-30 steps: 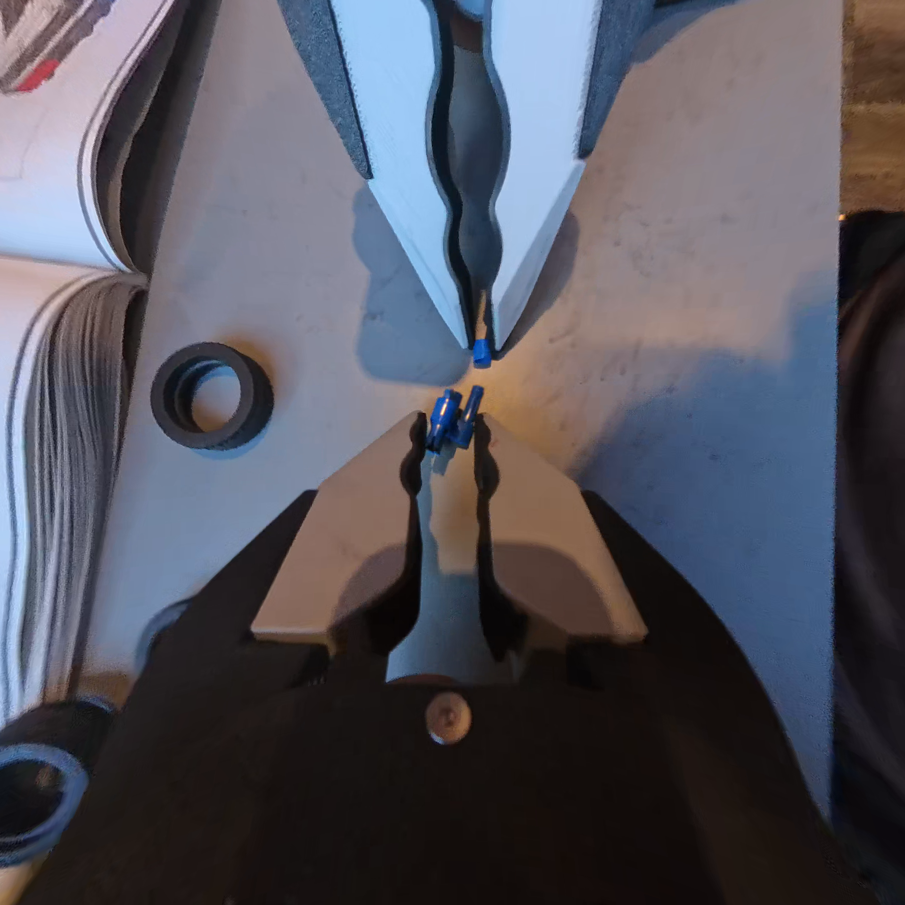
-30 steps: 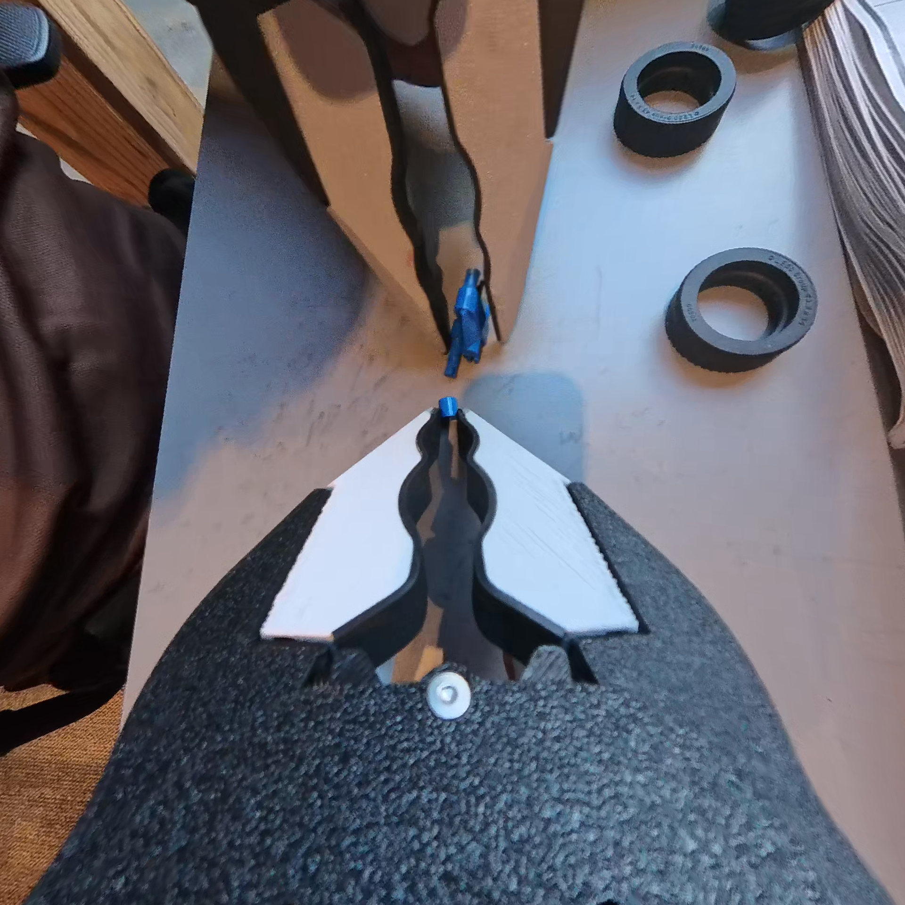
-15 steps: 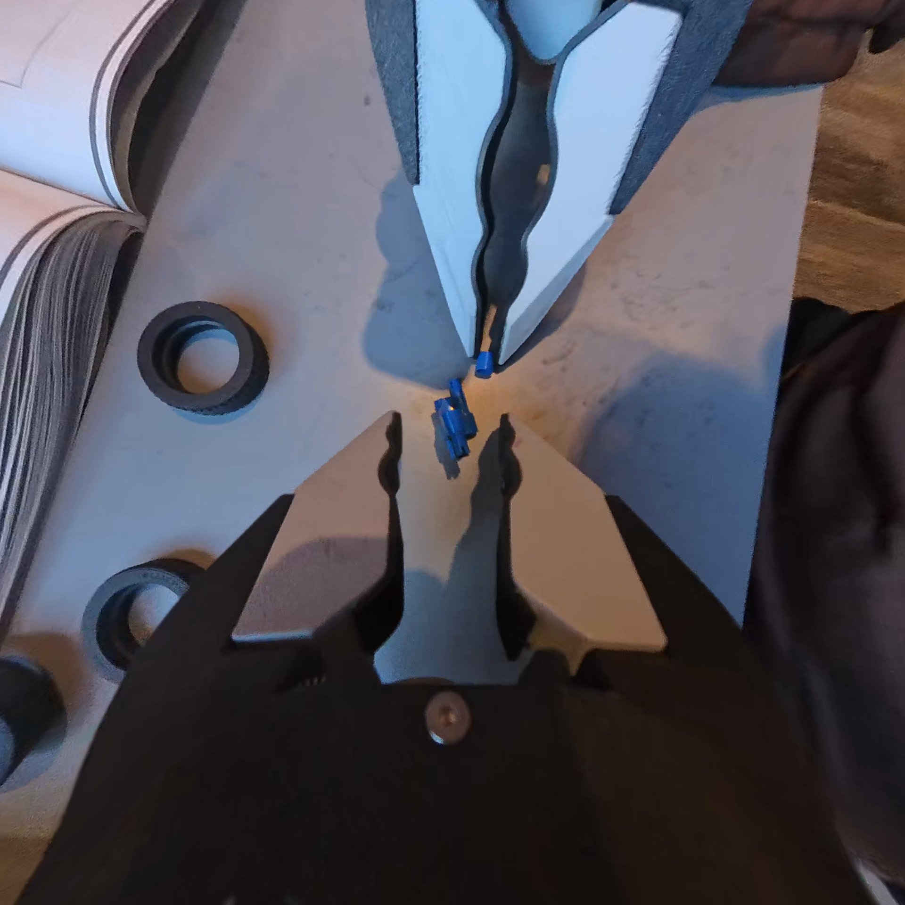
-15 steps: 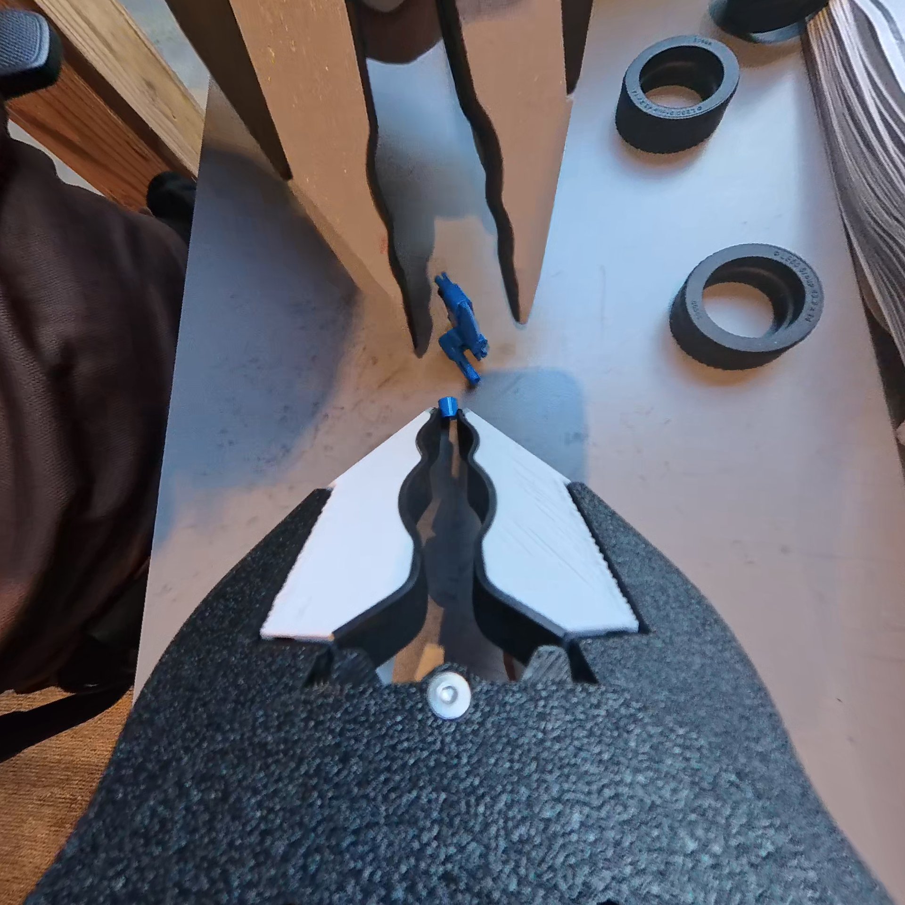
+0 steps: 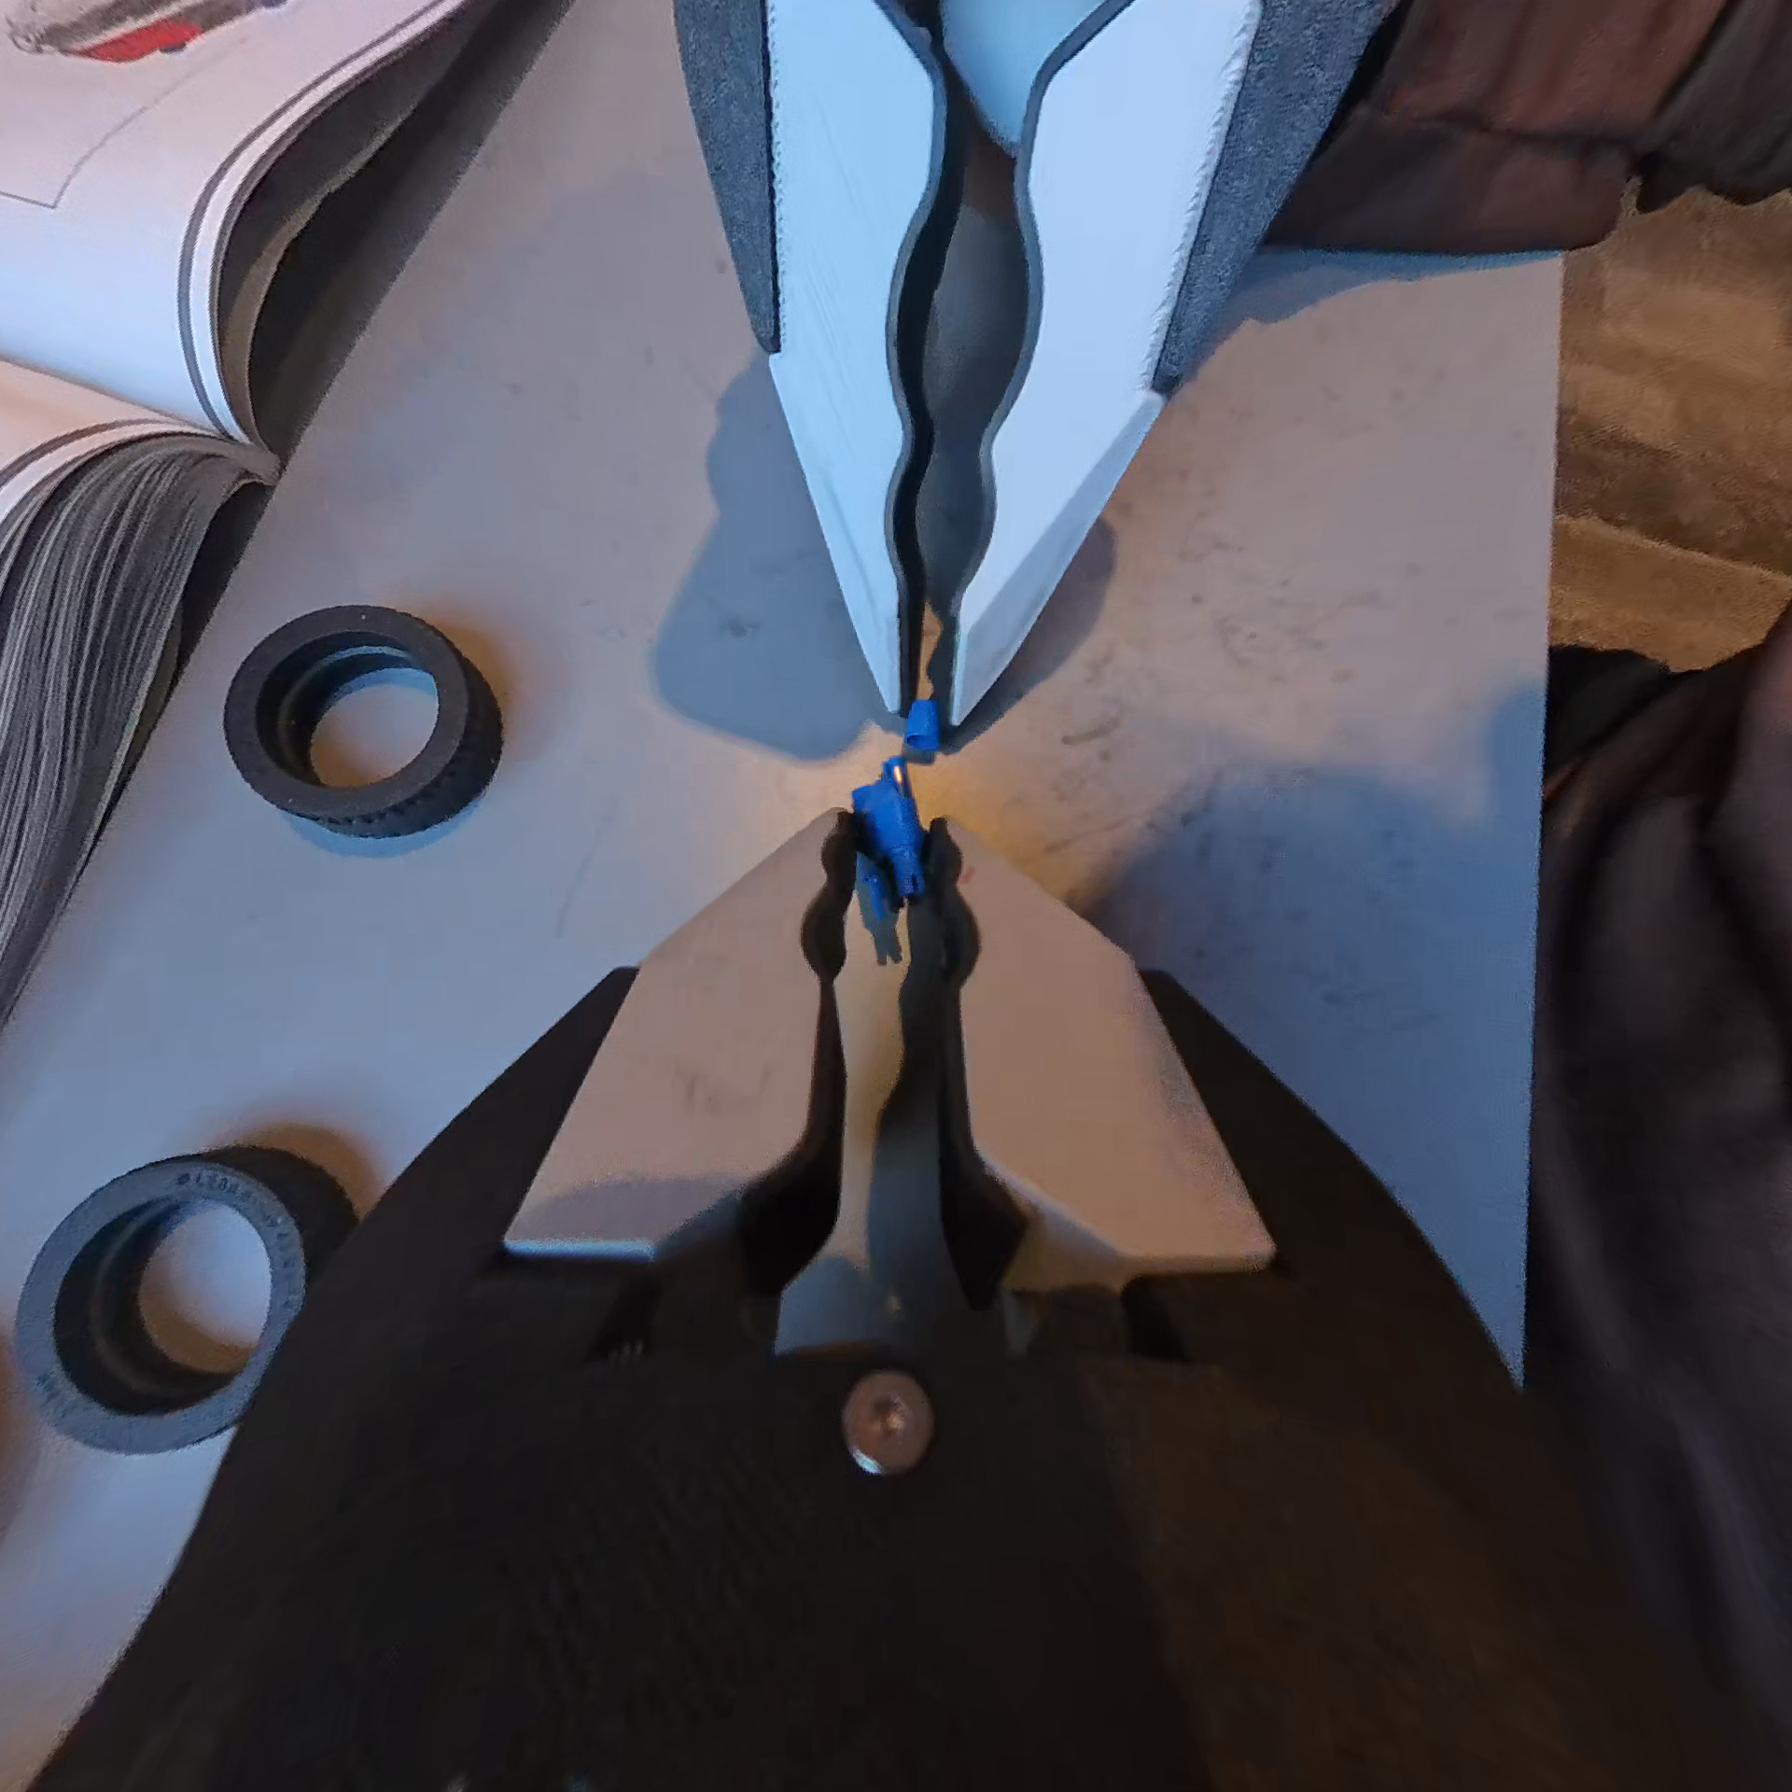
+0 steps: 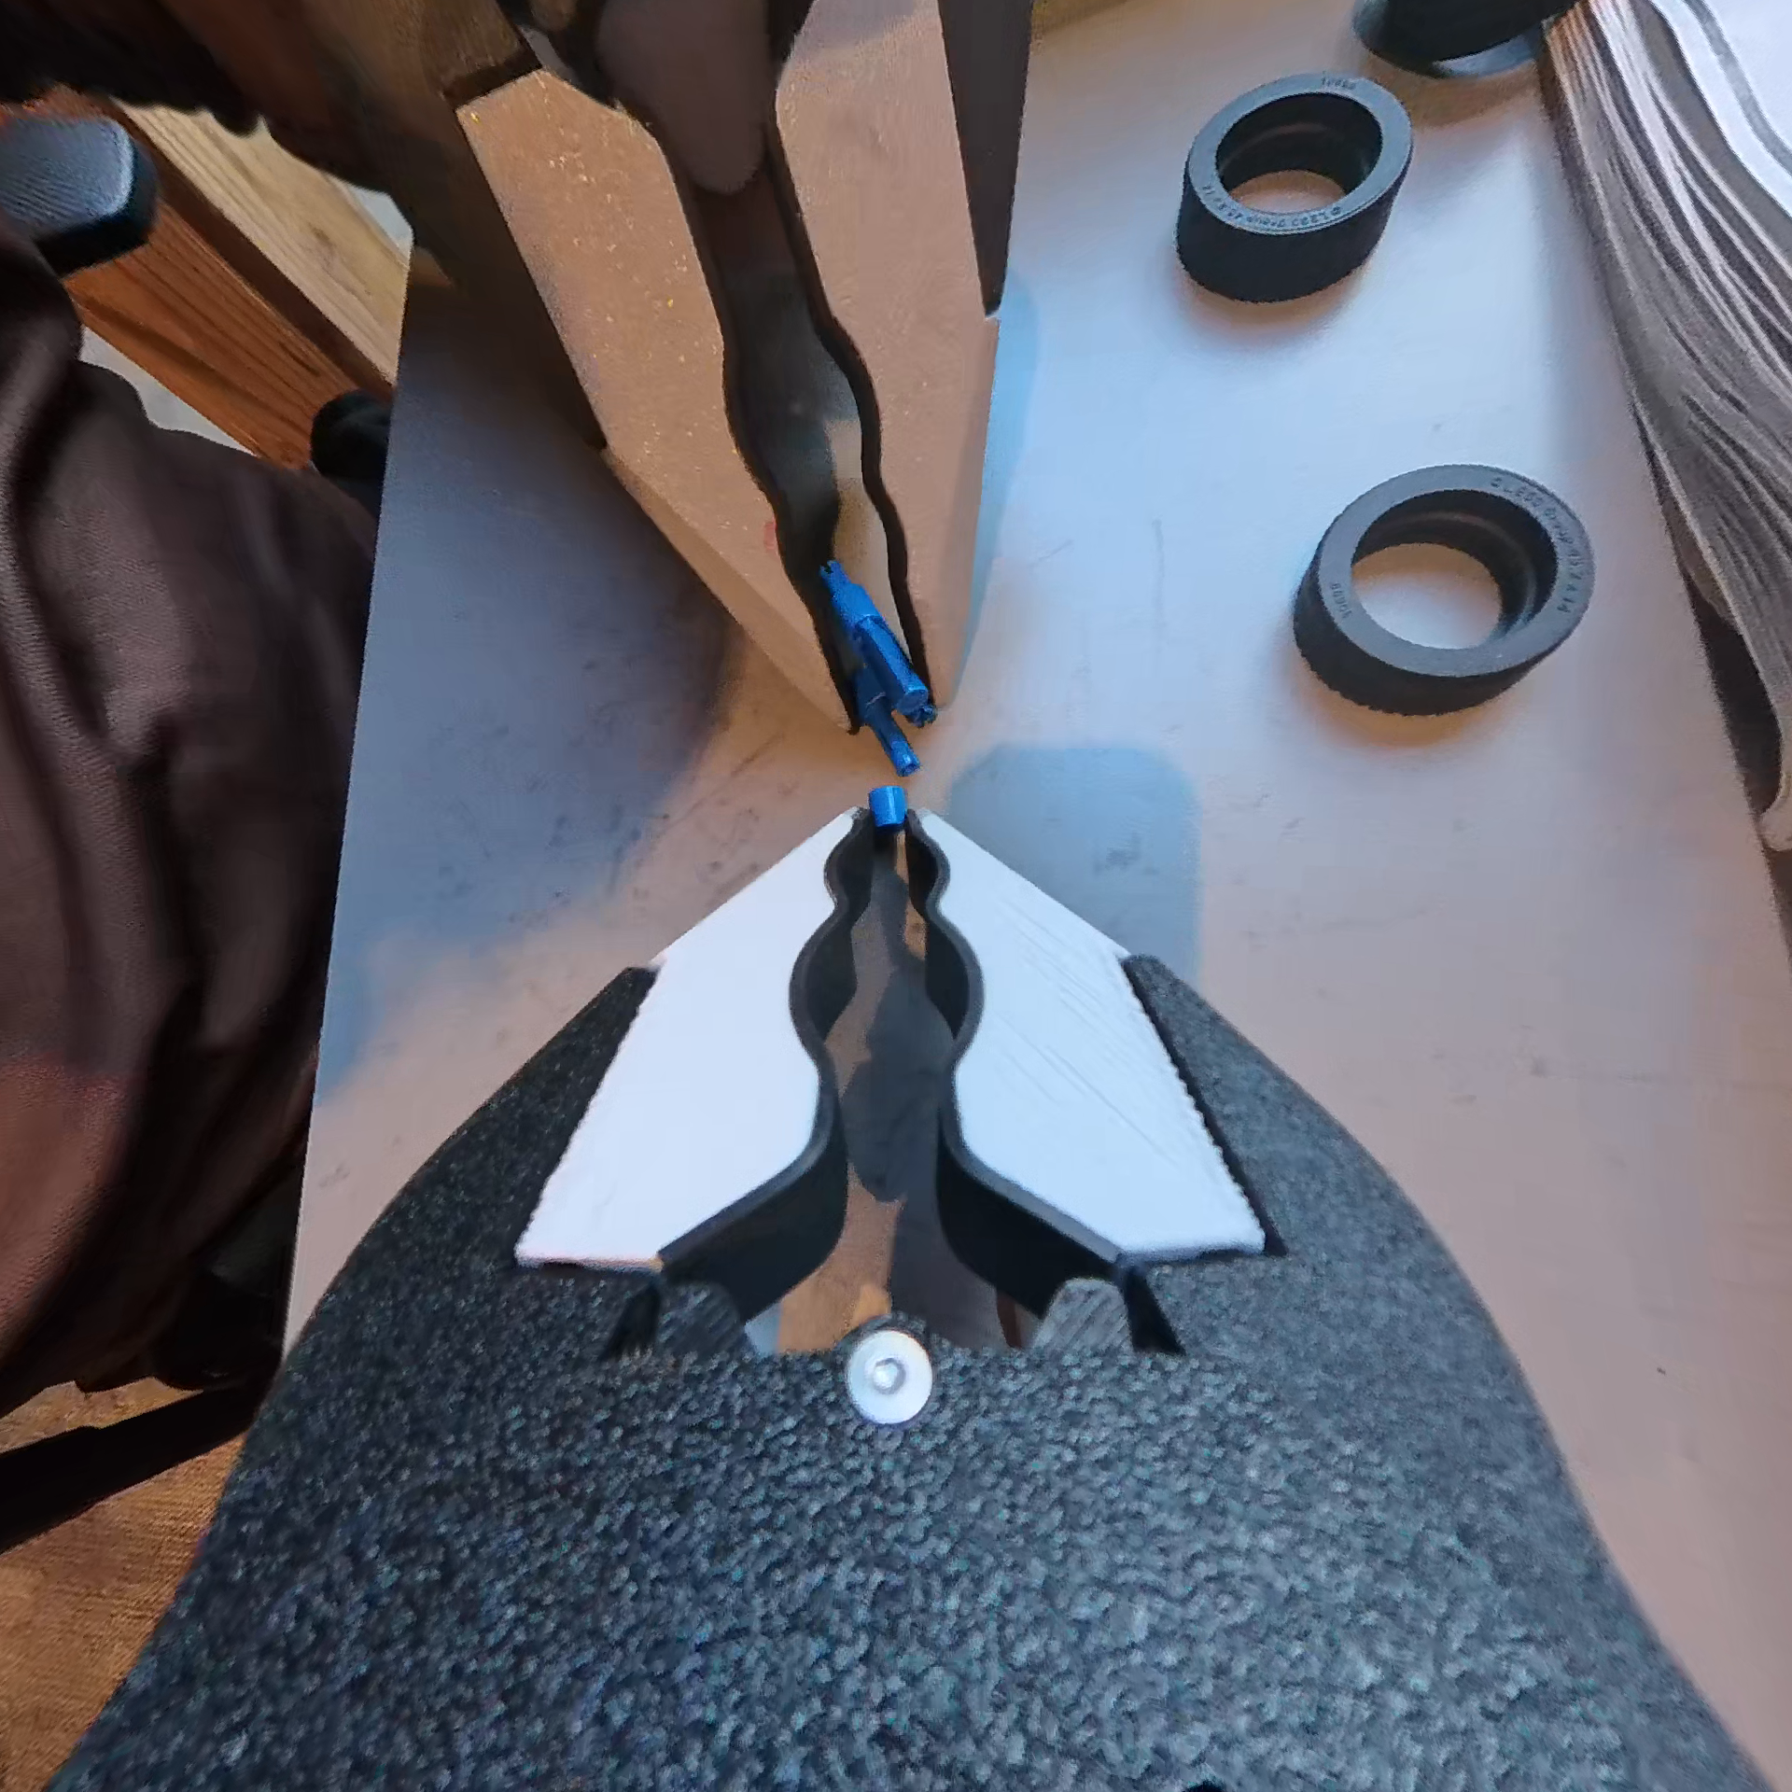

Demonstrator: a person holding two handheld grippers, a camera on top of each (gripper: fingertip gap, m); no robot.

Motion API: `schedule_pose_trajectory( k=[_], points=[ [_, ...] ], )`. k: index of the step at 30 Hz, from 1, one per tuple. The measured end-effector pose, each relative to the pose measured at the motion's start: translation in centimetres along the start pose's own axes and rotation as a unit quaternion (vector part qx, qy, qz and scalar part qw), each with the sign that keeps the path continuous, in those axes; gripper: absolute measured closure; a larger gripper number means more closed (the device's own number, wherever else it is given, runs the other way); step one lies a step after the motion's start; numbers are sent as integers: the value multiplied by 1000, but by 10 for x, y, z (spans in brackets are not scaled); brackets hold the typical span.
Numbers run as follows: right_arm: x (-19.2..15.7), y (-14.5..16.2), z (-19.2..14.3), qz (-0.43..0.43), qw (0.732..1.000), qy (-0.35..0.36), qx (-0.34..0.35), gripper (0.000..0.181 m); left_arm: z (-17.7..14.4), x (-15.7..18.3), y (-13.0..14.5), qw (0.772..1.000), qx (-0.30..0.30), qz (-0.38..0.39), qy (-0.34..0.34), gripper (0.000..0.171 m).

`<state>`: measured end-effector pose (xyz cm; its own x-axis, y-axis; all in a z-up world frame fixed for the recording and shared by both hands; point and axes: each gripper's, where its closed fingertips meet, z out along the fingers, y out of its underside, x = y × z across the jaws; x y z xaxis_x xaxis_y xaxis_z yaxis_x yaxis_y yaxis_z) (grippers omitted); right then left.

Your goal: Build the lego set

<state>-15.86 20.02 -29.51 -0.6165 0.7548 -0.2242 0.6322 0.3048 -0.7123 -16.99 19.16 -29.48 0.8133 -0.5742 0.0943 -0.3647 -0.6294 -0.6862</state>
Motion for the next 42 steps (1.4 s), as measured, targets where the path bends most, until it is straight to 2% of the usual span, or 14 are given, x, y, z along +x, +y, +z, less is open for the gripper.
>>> schedule_pose_trajectory(
  k=[10,21,30,42],
  points=[
    [-4,-7,-10,13,999,-37,35,175,-13,3,-15,996,91,18,3,160],
    [-5,-15,-16,29,995,-68,64,175,-13,7,-21,994,103,25,27,161],
    [-5,-14,-15,25,995,-69,60,175,-10,8,-18,995,91,23,32,161],
    [-5,-4,-8,1,999,-44,24,175,1,8,-8,998,42,23,34,161]
  ],
)
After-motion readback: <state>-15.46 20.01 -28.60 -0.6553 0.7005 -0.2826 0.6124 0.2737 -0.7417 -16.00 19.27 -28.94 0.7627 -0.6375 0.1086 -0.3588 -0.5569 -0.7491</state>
